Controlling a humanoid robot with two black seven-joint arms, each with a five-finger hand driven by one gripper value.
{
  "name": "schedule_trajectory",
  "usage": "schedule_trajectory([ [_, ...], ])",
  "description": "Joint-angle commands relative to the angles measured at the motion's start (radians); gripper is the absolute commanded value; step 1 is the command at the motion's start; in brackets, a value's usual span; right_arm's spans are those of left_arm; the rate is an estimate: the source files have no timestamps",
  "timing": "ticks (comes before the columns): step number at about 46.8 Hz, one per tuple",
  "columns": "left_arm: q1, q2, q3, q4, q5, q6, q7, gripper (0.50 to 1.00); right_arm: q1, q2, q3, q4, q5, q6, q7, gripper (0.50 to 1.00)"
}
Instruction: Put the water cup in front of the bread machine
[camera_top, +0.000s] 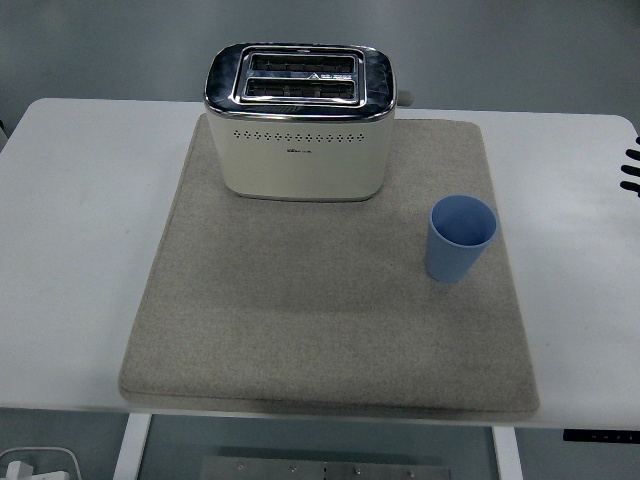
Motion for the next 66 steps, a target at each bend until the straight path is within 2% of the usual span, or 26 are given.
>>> schedule_trajectory([
  [1,0.000,0.000,0.000,0.000,0.000,0.000,0.000,1.000,-0.002,0.006,0.002,0.031,-0.007,0.000,-0.001,0.940],
  [15,0.000,0.000,0.000,0.000,0.000,0.000,0.000,1.000,-0.026,0.071,0.005,0.138,-0.013,0.000,-0.001,0.940],
  [26,0.000,0.000,0.000,0.000,0.000,0.000,0.000,1.000,-0.039,0.151,0.016,0.143,-0.030,0.000,-0.001,0.940],
  [40,0.000,0.000,0.000,0.000,0.000,0.000,0.000,1.000,-0.049,0.248,0.076,0.141,-0.136,0.000,-0.001,0.940],
  [66,0.000,0.000,0.000,-0.001,0.000,0.000,0.000,1.000,-0.071,0.322,0.090,0.141,-0.200,0.000,0.001,0.940],
])
